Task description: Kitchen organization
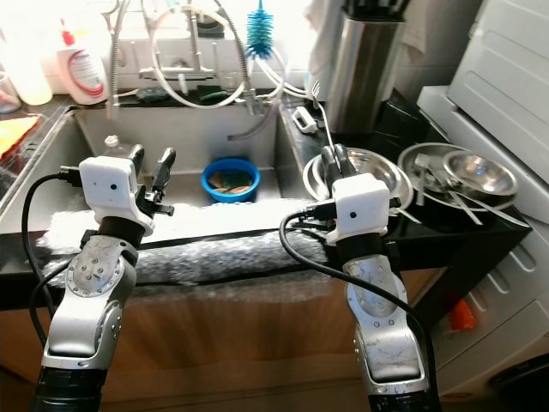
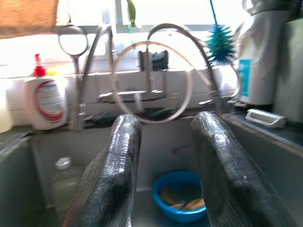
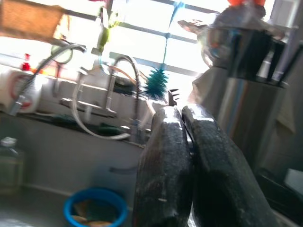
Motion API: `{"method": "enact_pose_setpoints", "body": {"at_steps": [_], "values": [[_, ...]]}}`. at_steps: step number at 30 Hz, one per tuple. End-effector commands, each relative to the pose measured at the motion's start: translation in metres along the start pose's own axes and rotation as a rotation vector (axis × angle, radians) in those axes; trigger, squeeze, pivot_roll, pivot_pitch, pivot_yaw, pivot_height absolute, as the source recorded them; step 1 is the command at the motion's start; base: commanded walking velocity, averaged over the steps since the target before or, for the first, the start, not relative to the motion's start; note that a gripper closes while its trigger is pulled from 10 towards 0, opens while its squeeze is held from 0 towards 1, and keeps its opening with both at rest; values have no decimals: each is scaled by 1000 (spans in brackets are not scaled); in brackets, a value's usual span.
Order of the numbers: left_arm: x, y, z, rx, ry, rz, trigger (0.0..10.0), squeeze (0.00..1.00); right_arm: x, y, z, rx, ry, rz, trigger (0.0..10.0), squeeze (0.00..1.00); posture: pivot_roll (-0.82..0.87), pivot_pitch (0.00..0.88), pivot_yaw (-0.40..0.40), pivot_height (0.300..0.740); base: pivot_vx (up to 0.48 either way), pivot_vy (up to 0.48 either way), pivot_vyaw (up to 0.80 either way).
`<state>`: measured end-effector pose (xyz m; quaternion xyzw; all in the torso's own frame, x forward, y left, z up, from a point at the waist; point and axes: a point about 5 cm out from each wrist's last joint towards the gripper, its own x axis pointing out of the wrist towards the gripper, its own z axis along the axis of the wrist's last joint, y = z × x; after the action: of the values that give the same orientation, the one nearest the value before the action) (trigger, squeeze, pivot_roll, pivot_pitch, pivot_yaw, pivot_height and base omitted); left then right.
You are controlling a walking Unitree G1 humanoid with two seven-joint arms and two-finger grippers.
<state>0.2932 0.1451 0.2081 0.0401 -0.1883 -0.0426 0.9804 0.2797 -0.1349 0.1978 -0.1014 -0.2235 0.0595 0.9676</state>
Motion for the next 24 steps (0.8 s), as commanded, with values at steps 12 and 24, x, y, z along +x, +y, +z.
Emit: {"method": "enact_pose_setpoints", "body": {"at_steps": [12, 24], "values": [[3, -2, 3, -6, -15, -23, 10000, 0, 1, -3, 2, -3, -19, -14, 10000, 0, -60, 0, -22, 740, 0, 243, -316], [3, -9, 5, -20, -22, -55, 10000, 0, 1, -3, 2, -4, -19, -20, 10000, 0, -60, 0, -21, 740, 0, 0, 0]]}}
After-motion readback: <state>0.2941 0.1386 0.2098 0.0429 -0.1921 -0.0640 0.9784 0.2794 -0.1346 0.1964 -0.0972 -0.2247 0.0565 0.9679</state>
